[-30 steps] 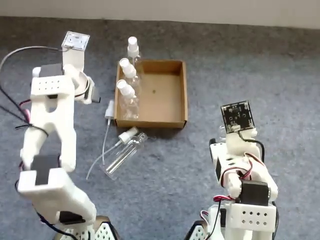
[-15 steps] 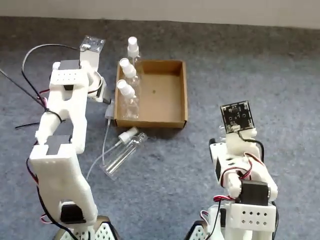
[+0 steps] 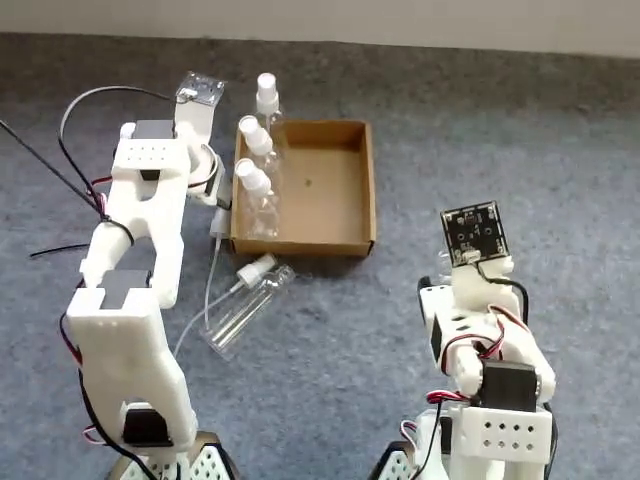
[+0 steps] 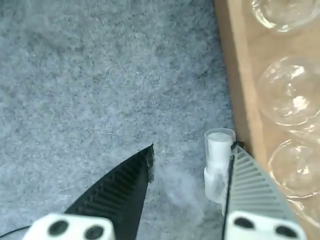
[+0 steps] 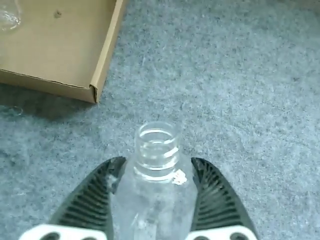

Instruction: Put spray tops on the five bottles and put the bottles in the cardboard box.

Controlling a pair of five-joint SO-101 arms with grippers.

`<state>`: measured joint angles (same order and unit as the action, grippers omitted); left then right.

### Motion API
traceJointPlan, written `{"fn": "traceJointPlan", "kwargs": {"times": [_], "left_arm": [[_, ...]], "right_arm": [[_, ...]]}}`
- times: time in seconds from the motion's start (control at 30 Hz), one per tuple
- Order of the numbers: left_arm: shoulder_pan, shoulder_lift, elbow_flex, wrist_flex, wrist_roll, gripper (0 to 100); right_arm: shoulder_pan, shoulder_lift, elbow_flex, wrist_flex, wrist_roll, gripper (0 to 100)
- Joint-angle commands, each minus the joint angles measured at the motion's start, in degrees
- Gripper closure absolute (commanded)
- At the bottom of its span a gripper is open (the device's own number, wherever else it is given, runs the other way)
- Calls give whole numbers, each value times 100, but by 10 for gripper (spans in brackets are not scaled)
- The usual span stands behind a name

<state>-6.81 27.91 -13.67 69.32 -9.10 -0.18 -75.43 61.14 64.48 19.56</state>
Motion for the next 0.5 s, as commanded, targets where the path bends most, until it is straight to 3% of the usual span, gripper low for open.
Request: {"fn": "traceJointPlan", "kwargs": {"times": [0.0,0.23,0.47], "left_arm": [[92,-48,48,-220,18,772],[92,-48,716,-809,9,772],[57,-48,787,-809,9,773]], "right_arm": [[-31,-75,-48,22,-53,995],[-31,-75,-48,31,-62,995],[-31,-75,-48,31,-62,995]]}}
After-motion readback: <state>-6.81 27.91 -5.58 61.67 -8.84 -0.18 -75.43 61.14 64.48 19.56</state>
